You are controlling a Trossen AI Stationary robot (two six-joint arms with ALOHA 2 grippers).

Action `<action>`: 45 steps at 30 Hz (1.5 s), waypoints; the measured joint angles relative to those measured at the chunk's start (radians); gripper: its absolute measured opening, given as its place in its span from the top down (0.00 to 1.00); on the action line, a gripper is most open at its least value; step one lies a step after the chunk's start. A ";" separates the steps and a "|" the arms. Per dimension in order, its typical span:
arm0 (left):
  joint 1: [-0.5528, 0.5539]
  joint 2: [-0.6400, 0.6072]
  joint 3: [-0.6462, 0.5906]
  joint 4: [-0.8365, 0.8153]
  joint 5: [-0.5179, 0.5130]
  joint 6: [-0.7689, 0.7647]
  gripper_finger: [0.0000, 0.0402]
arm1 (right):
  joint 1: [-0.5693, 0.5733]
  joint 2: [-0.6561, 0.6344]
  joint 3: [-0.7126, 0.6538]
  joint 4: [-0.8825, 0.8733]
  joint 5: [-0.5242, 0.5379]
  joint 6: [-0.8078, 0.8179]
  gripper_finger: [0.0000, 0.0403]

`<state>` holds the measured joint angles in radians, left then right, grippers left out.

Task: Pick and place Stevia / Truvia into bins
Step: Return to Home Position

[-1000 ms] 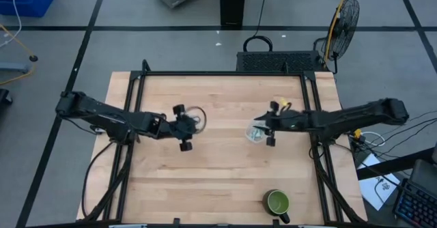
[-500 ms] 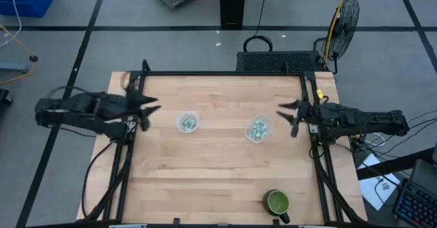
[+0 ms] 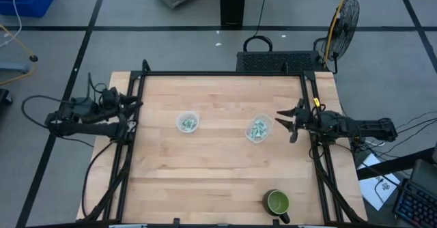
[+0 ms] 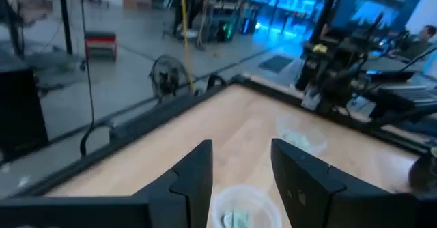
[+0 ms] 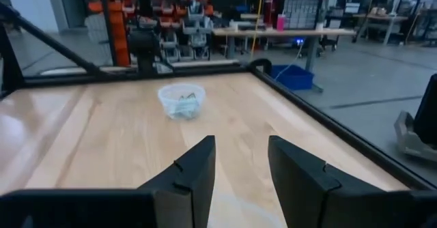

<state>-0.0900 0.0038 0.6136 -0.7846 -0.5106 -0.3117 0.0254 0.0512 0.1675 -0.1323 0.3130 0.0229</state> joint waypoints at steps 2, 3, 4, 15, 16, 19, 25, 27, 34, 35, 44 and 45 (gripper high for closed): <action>0.000 0.003 0.000 0.004 0.012 0.019 0.62 | 0.000 -0.044 -0.016 0.001 0.000 0.000 0.68; 0.000 0.003 -0.001 -0.001 0.016 0.021 0.62 | 0.000 -0.052 -0.022 0.007 0.002 0.003 0.68; 0.000 0.009 -0.003 0.021 0.011 0.022 0.62 | 0.000 -0.051 -0.023 0.011 0.000 0.007 0.68; 0.000 0.015 -0.220 0.370 0.074 0.055 0.62 | -0.005 -0.036 -0.147 0.210 0.000 0.078 0.68; 0.000 0.015 -0.247 0.410 0.080 0.056 0.62 | -0.005 -0.035 -0.147 0.215 0.001 0.078 0.68; 0.000 0.016 -0.321 0.516 0.085 0.068 0.62 | -0.005 -0.036 -0.148 0.238 -0.001 0.078 0.68; 0.000 0.016 -0.462 0.755 0.117 0.122 0.62 | -0.005 -0.035 -0.149 0.225 0.001 0.061 0.68; 0.000 0.015 -0.502 0.806 0.153 0.139 0.62 | -0.005 -0.035 -0.149 0.225 0.001 0.053 0.68; 0.000 0.016 -0.572 0.820 0.258 0.150 0.62 | -0.005 -0.035 -0.150 0.227 0.000 0.044 0.68; 0.000 0.016 -0.577 0.819 0.266 0.150 0.62 | -0.005 -0.035 -0.150 0.228 0.000 0.044 0.68; 0.000 0.030 -0.601 0.820 0.380 0.153 0.62 | -0.005 -0.035 -0.151 0.230 -0.001 0.044 0.68; 0.000 0.030 -0.601 0.820 0.381 0.154 0.62 | -0.005 -0.035 -0.151 0.230 0.000 0.044 0.68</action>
<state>-0.0902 0.0340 0.0123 0.0352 -0.1300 -0.1581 0.0200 0.0166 0.0166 0.0975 0.3125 0.0669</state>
